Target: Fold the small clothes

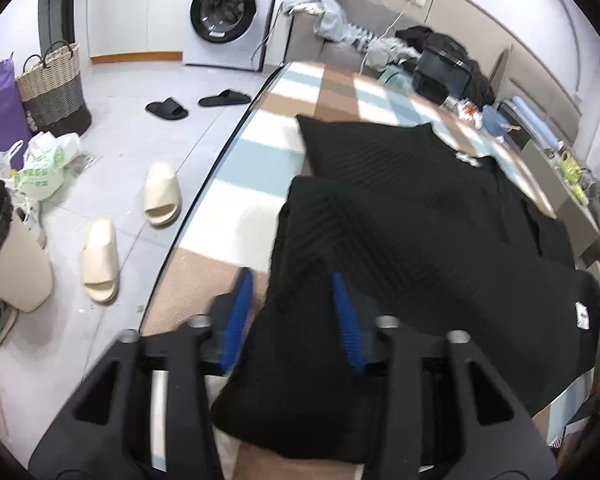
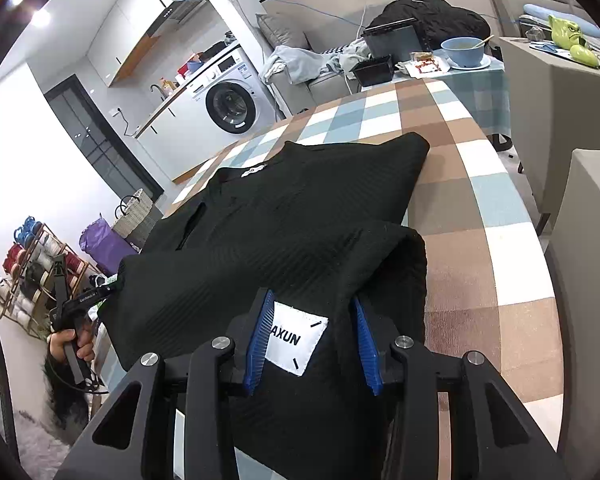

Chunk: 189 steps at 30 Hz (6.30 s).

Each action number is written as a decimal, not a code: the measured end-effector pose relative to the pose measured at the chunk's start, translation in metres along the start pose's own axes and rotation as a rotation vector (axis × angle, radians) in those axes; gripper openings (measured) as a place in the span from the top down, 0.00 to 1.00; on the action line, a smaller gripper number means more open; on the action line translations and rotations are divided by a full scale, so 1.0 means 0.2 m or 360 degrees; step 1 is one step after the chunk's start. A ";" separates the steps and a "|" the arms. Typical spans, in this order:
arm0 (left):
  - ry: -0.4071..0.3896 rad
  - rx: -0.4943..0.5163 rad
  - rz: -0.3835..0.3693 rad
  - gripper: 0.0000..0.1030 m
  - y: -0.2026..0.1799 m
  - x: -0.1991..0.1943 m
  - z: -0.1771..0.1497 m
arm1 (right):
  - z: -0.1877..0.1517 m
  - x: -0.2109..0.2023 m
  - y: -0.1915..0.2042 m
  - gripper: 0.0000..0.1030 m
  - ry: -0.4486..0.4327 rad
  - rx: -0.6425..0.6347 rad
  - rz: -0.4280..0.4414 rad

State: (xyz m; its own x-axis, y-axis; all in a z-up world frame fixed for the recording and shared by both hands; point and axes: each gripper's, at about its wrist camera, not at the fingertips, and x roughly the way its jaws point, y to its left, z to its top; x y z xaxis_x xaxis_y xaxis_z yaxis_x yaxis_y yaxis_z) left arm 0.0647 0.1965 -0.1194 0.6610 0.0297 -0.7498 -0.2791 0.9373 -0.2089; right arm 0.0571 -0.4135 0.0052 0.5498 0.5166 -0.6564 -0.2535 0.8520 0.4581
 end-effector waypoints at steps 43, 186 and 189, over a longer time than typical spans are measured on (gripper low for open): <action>-0.0102 -0.0012 -0.0044 0.87 -0.06 0.19 0.38 | 0.34 0.36 -0.19 0.87 -0.0103 0.0301 -0.0368; 0.0116 -0.0118 -0.0180 0.42 -0.11 0.56 0.76 | 0.78 0.83 -0.21 0.60 0.0008 0.0216 -0.0572; 0.0115 -0.0129 -0.0177 0.42 -0.09 0.54 0.74 | 0.80 0.88 -0.18 0.93 0.0057 0.0136 -0.0541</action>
State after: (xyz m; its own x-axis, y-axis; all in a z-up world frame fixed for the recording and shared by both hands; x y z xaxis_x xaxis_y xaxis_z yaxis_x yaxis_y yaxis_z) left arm 0.2443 0.2341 -0.1047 0.6397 -0.1009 -0.7619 -0.2639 0.9022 -0.3411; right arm 0.2904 -0.3673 -0.0321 0.5627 0.2085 -0.7999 0.0075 0.9663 0.2572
